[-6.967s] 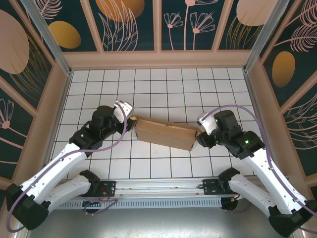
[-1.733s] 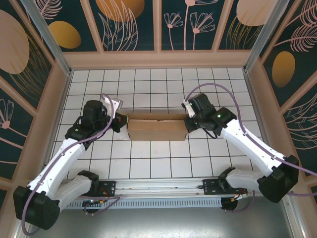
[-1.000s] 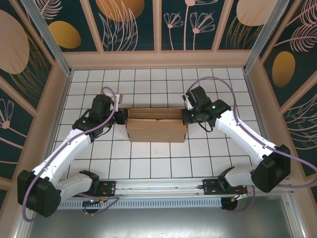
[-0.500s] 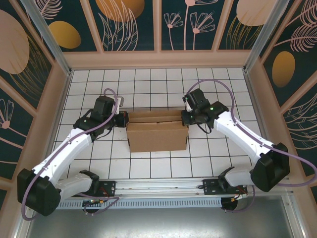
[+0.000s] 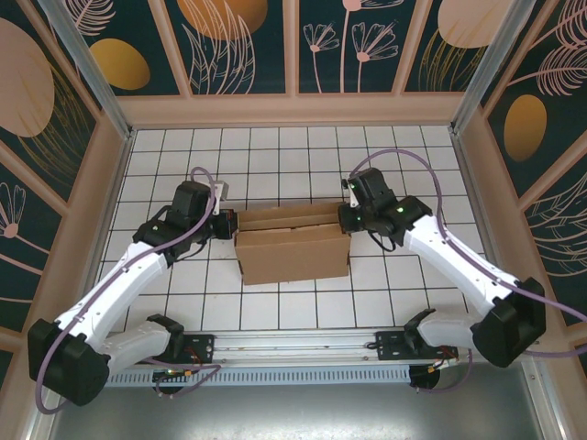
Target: Fold the paper box
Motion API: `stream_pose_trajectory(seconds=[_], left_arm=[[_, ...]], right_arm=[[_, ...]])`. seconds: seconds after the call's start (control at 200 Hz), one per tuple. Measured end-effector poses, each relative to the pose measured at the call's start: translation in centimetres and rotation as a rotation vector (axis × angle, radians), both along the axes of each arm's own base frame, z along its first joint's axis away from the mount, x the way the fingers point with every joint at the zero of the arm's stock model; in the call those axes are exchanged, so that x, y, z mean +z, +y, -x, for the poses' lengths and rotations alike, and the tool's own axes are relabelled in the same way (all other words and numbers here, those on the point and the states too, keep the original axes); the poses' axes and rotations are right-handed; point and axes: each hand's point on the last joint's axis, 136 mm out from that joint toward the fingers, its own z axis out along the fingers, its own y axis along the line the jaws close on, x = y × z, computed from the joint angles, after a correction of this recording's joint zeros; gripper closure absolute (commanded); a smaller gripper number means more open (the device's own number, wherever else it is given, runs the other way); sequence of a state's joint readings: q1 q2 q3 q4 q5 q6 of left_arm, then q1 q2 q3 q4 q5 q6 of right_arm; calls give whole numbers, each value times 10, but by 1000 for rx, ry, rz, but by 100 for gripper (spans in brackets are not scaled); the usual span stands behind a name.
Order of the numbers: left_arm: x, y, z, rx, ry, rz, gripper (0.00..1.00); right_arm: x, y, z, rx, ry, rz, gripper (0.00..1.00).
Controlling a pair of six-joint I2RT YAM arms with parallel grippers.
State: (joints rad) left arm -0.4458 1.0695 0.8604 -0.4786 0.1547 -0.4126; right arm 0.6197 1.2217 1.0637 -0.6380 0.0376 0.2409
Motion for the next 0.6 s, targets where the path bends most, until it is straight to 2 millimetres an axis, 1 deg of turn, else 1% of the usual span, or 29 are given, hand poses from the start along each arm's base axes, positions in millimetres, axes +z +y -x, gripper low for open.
stream_pose_trajectory(seconds=[0.1,0.135,0.165,0.285,0.35,0.42,0.47,0.51,0.555,0.595], left_arm=[[5,0,2,-2,-20,6,100],[5,1,3,-4,-25,4,100],[6,1,3,-5,-27,5,100],[5,-1,4,-10,-34,4,100],[4,-3,4,-17,-36,5,100],[4,-5,5,-25,-39,7,100],[4,-6,6,-28,-43,9,100],[4,-6,7,-30,-45,10,100],[5,-6,7,-32,-48,9,100],[5,-6,8,-34,-51,8,100]], right_arm=[[23,2,-2,7,-76,-50,55],[29,2,-2,11,-96,-62,50],[33,3,-2,12,-109,-71,48],[40,2,-2,31,-141,-69,48],[41,4,0,53,-151,-59,52],[43,8,4,92,-166,-49,59],[46,18,12,154,-181,-43,60],[48,29,22,213,-193,-39,59],[49,45,38,303,-213,-25,59],[49,62,56,400,-234,-8,59]])
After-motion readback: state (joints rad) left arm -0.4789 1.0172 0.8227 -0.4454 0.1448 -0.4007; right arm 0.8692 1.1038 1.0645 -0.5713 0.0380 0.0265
